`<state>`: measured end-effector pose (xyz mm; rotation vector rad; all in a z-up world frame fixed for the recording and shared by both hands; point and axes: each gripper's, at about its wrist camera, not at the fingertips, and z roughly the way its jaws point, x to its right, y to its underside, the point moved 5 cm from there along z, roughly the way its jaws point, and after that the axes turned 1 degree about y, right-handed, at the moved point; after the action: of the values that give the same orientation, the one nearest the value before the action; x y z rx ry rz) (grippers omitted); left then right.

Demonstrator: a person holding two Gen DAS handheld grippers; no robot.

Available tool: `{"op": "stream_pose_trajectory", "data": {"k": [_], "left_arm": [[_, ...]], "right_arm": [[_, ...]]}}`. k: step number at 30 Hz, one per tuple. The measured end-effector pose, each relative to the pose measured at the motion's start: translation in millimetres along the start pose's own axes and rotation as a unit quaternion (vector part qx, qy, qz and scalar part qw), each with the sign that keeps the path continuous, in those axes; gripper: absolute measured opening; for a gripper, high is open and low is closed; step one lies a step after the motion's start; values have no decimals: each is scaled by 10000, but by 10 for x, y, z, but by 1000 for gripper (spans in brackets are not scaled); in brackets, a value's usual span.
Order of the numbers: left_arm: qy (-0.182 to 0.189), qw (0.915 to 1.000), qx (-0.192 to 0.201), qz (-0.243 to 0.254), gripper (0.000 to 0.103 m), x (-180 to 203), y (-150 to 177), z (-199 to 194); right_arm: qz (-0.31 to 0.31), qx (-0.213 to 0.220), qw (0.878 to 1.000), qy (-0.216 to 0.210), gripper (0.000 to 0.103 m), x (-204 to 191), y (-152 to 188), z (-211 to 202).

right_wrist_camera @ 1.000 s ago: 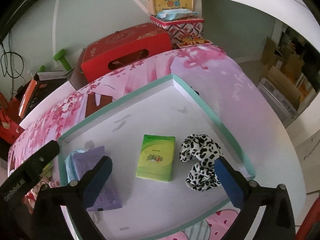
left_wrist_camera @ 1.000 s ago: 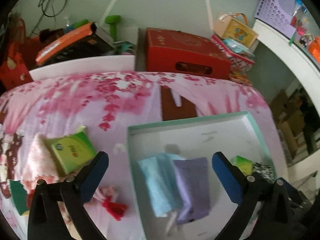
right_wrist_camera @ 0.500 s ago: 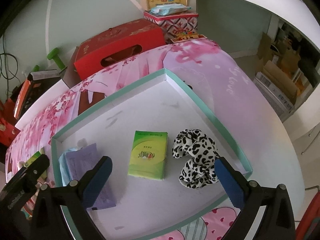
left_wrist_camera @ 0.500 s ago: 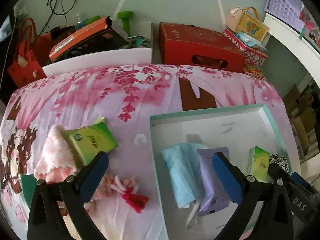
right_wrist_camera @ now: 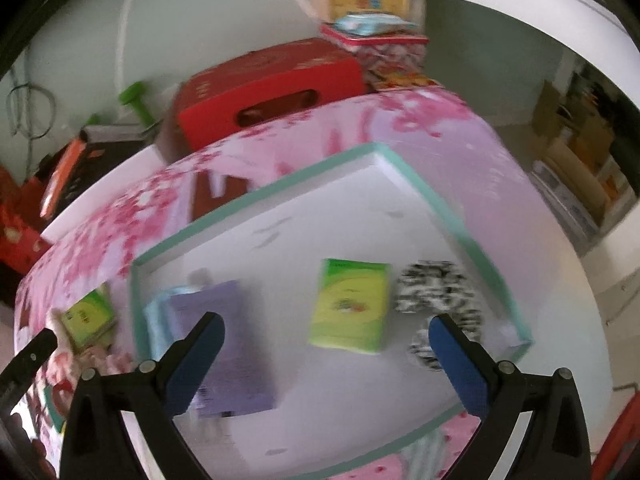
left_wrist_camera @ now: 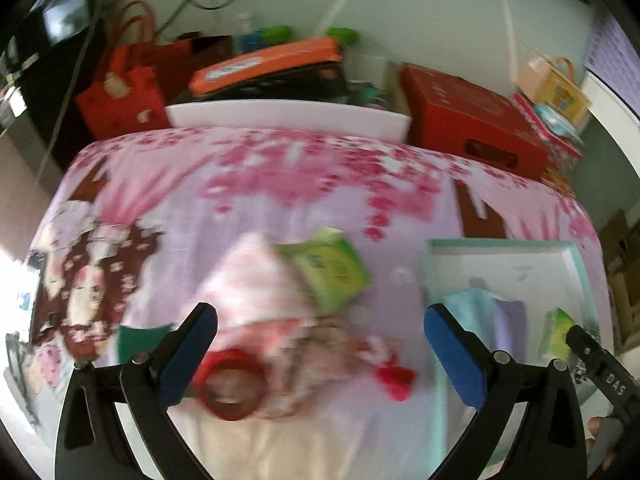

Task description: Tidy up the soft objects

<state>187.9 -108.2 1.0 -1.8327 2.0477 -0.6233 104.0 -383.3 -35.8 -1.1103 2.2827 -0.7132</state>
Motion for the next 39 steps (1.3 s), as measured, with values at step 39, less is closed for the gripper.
{"op": "stream_pose_trajectory", "data": {"k": [39], "left_arm": [[-200,9801,-314,-1949,103,-1719,467,17]], "right_arm": [[-1848,-67,9606,-2073,103,-2217,781,-138]]}}
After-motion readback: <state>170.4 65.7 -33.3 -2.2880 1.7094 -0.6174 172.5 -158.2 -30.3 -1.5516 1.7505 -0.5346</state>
